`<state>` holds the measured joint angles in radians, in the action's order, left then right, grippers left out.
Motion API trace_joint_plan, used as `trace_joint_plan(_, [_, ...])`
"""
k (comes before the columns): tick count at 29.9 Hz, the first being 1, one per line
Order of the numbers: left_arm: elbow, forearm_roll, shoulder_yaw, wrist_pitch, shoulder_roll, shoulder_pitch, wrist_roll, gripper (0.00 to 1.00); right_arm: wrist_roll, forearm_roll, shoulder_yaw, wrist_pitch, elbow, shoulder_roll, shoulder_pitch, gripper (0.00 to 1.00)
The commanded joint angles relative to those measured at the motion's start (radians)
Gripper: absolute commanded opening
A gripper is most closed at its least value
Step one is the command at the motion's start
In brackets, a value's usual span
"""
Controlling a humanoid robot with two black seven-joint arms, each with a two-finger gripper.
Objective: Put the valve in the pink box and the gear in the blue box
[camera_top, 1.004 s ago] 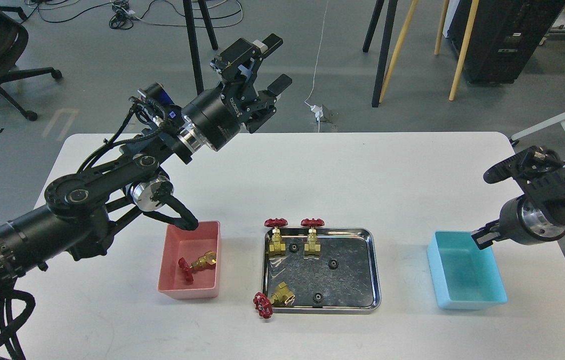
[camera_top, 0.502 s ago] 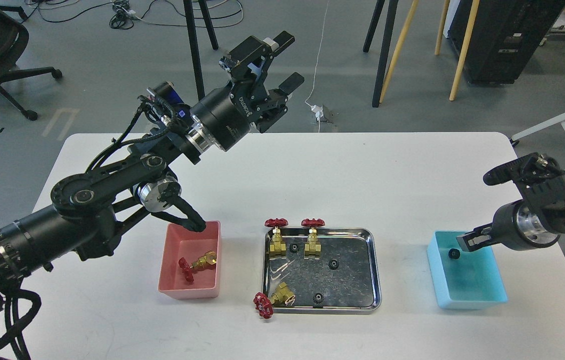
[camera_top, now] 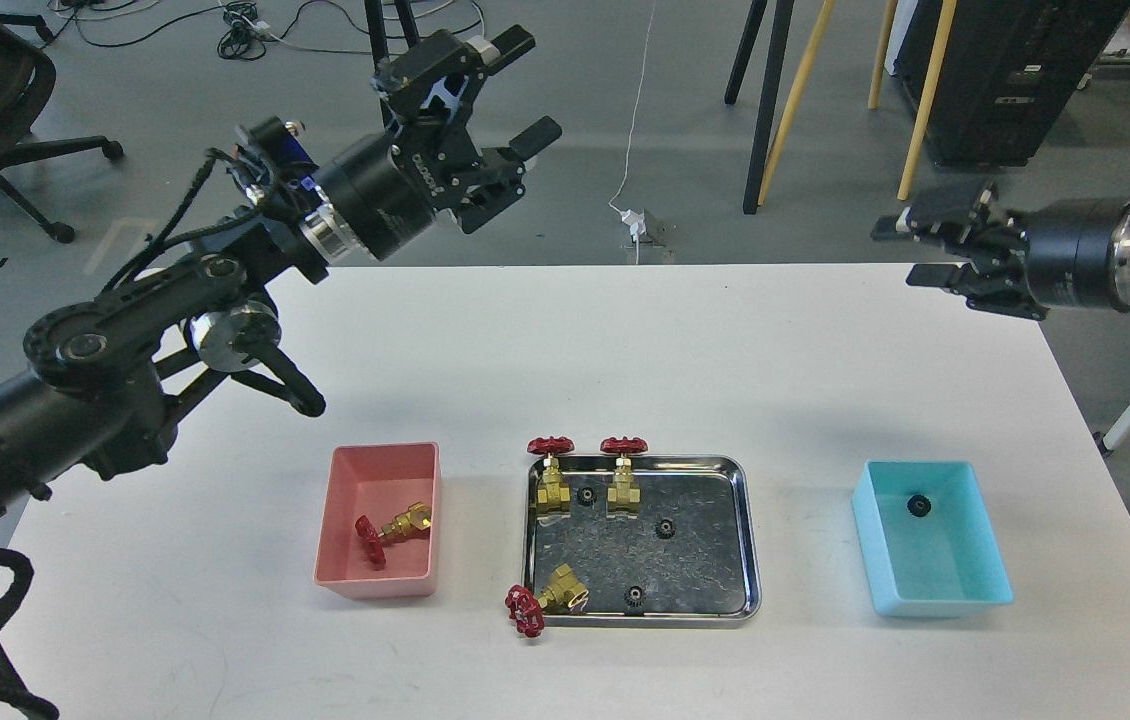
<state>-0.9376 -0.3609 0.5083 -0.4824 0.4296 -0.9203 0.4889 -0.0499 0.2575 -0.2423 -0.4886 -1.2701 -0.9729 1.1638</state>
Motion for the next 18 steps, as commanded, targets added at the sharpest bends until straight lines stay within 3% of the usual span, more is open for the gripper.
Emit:
trace_joint_plan(1, [0.132,0.17,0.081,-0.006,-0.002,0.0,0.0,0.89,0.056,-0.313,-0.089,0.0,0.15,0.1,-0.003,0.69])
trace_joint_plan(5, [0.21,0.273,0.079,-0.006,-0.044,0.001,0.0,0.91,0.053,-0.584,-0.133,0.0,0.358,0.249,-0.004,0.8])
trace_joint_plan(9, [0.235,0.272,0.072,-0.006,-0.095,0.006,0.0,0.93,0.047,-0.635,-0.138,0.0,0.526,0.39,-0.024,0.92])
trace_joint_plan(18, [0.238,0.267,0.041,-0.006,-0.153,-0.009,0.0,0.99,0.064,-0.635,-0.193,0.0,0.586,0.477,-0.082,0.98])
